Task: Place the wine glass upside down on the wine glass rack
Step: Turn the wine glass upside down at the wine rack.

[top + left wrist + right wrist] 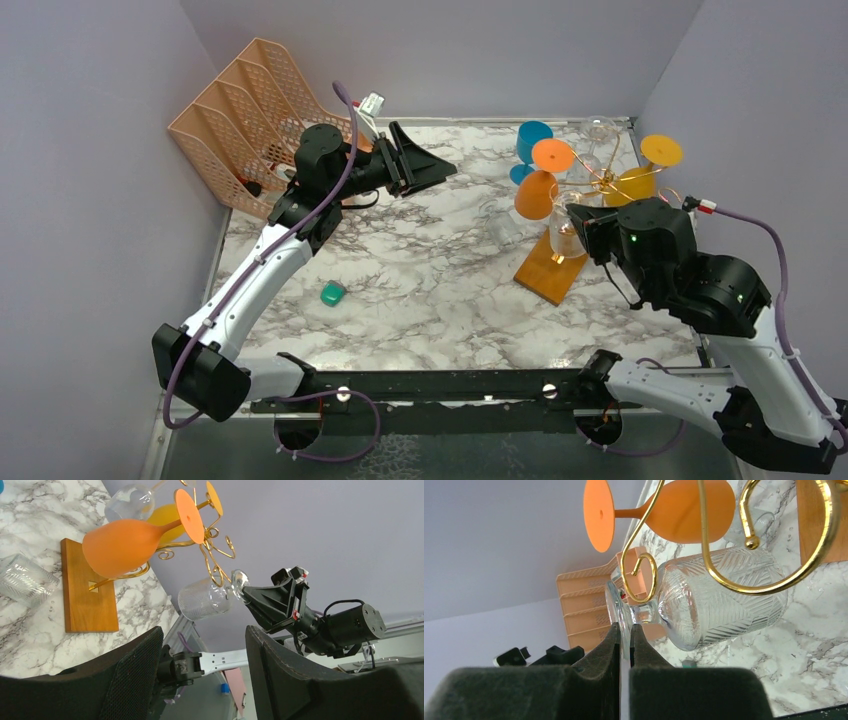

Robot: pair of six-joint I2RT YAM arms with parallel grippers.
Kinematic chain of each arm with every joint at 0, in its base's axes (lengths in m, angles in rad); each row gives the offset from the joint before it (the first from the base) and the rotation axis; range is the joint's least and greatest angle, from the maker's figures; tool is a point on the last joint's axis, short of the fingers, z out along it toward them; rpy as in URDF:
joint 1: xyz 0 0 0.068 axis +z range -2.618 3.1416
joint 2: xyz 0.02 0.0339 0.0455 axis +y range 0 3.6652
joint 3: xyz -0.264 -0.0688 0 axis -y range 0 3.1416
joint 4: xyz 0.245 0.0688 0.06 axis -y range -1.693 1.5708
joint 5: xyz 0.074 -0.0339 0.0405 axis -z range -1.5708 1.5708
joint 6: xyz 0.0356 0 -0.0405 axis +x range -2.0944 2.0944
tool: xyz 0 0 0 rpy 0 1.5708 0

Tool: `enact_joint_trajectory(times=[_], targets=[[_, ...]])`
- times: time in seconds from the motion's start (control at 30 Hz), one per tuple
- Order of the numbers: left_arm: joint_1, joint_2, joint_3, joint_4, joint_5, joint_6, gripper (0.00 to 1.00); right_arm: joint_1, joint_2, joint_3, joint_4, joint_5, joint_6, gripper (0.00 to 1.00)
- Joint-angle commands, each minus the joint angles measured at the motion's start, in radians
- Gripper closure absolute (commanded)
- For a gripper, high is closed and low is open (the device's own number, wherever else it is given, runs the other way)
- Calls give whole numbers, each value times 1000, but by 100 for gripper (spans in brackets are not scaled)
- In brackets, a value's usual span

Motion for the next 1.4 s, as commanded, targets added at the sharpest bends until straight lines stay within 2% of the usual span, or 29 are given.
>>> enact_joint_trajectory(times=[0.0,0.23,0.43,0.6,0.73,1.0,1.37], targets=[[-2,8,18,12,25,2,34,4,-46,-20,21,96,84,99],[-2,22,19,20,34,-1,34,4,-74,-33,-11,146,150,99],[-2,26,20,29,38,-11,35,4,-133,-124,171,170,119,99],[-2,25,18,29,36,-11,35,4,-109,-108,177,197,125,99],[-2,20,14,29,34,-11,35,4,-107,-130,247,205,108,99],[-2,5,-3,30,27,-10,35,4,-93,-121,249,263,95,99],[-1,2,-28,73,15,-30,37,5,-73,-120,244,254,95,99]])
